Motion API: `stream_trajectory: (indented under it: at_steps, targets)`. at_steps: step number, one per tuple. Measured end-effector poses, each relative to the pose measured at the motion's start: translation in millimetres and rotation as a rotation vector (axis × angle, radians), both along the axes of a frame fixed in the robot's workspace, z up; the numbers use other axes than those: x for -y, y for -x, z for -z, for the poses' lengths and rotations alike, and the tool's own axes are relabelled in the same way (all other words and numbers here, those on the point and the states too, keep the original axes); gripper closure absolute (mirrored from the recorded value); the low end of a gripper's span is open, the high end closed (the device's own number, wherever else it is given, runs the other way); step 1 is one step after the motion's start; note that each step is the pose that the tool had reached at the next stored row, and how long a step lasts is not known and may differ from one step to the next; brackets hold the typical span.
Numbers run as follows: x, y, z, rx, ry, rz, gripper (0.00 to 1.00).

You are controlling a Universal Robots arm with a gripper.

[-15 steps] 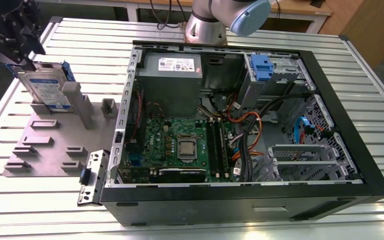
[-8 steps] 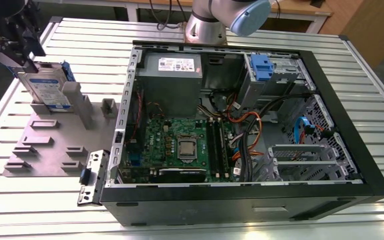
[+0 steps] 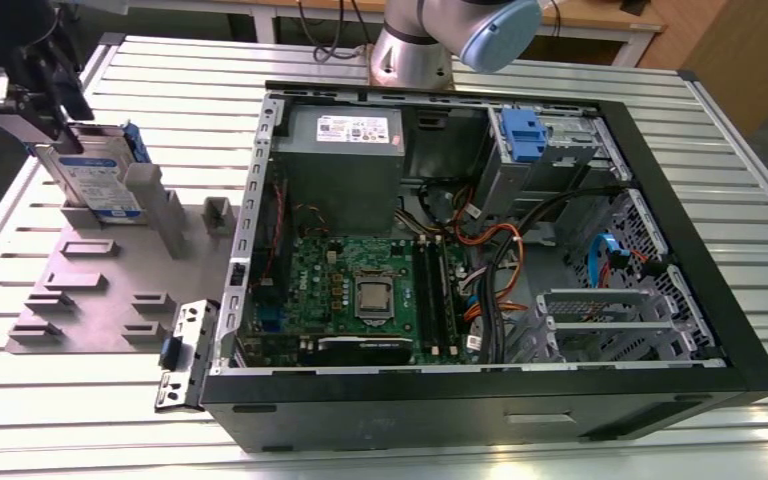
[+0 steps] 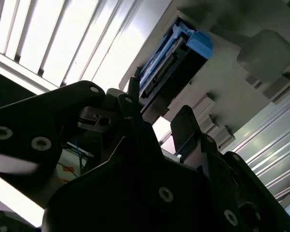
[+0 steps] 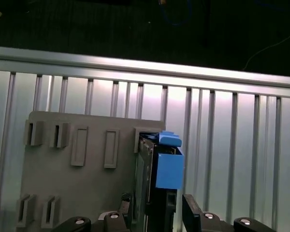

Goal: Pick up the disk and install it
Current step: 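Pick up the disk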

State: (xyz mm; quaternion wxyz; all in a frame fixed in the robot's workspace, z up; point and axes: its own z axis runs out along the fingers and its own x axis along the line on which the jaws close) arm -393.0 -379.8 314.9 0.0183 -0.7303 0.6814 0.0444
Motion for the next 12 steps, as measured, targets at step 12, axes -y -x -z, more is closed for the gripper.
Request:
stream_trajectory:
  at_steps: [12]
  targets:
    - [-5.0, 0.0, 11.7, 0.0035, 0.0007, -0.047, 0.47]
